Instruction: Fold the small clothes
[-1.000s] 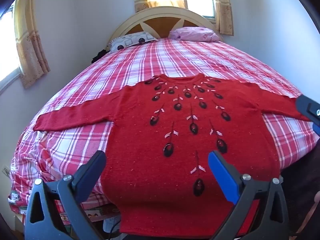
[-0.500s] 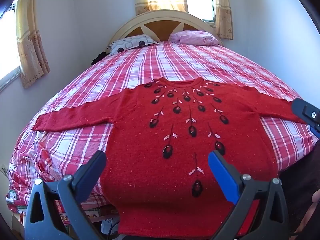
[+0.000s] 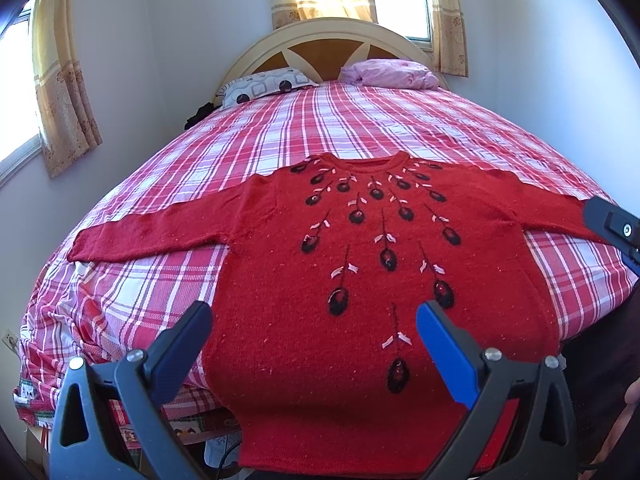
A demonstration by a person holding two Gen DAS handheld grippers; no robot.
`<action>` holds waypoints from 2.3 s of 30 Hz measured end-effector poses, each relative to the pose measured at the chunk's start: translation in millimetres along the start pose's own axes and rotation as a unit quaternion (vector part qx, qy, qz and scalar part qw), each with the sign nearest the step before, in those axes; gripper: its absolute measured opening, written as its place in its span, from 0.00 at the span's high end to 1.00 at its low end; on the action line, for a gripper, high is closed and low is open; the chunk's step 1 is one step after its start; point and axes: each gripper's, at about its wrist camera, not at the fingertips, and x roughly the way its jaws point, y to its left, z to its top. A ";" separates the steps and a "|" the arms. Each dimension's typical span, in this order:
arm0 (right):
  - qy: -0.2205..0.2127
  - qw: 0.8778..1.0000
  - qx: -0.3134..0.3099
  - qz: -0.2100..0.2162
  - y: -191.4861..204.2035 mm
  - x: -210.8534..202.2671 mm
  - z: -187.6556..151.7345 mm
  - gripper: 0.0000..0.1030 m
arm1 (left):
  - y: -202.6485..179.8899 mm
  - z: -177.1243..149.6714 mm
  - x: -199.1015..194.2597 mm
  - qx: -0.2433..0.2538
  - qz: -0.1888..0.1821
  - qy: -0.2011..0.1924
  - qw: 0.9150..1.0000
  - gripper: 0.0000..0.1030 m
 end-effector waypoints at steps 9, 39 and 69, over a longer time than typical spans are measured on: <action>-0.001 1.000 0.001 0.000 -1.2 -0.4 0.1 0.01 | 0.8 -0.5 0.4 0.002 0.003 0.001 1.000 0.00; 0.001 1.000 0.002 -0.001 -3.4 0.5 -1.0 0.01 | 3.9 -1.9 3.0 0.001 0.003 0.006 1.000 0.00; 0.017 1.000 0.009 -0.021 -15.6 20.1 -2.8 0.01 | 2.6 -5.3 18.2 0.003 -0.017 0.017 1.000 0.00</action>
